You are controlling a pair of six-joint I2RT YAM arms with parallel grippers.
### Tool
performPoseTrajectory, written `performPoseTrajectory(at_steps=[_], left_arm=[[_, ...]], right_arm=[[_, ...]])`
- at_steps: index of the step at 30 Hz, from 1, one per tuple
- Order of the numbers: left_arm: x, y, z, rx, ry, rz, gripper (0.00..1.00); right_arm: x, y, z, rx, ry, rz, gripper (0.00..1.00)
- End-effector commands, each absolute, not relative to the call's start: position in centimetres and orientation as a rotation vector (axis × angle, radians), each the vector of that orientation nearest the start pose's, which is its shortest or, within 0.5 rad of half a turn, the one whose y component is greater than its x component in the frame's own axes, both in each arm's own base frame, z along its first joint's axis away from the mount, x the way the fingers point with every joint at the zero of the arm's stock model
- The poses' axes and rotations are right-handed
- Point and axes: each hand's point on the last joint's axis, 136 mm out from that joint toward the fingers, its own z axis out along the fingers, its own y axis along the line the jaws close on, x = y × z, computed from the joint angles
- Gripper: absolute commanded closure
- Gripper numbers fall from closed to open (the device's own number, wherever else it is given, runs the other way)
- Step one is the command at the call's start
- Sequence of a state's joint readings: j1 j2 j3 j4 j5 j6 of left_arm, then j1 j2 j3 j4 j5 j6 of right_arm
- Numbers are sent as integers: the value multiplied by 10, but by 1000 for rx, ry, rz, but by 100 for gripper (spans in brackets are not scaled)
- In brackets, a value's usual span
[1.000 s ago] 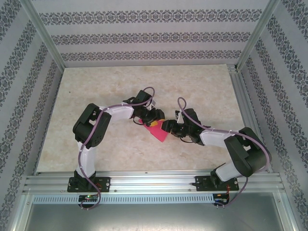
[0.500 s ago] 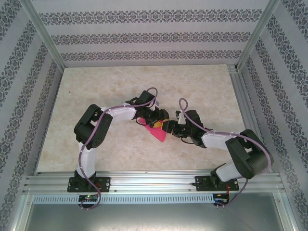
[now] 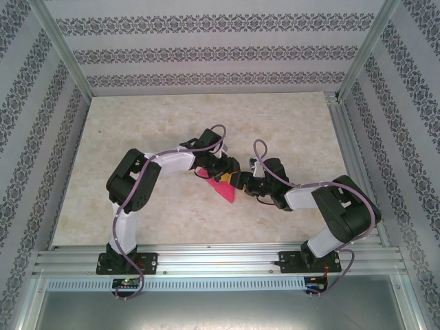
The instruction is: Fold a paper plane with a square sheet of paper (pick it up from the middle)
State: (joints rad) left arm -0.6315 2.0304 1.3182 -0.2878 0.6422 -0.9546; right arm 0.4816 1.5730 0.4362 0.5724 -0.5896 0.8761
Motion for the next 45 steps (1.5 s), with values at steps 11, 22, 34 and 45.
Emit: performPoseTrajectory(at_steps=[11, 22, 34, 45], left_arm=[[313, -361, 50, -58, 2985, -1209, 74], [307, -354, 54, 6, 2974, -1196, 100], [316, -338, 63, 120, 2909, -1173, 100], [319, -314, 60, 219, 2932, -1142, 100]], right_arm=[[280, 252, 70, 60, 2356, 1381, 45], [281, 248, 73, 56, 2384, 1323, 44], [274, 238, 74, 5, 2494, 1183, 47], [266, 246, 76, -51, 2555, 1152, 62]])
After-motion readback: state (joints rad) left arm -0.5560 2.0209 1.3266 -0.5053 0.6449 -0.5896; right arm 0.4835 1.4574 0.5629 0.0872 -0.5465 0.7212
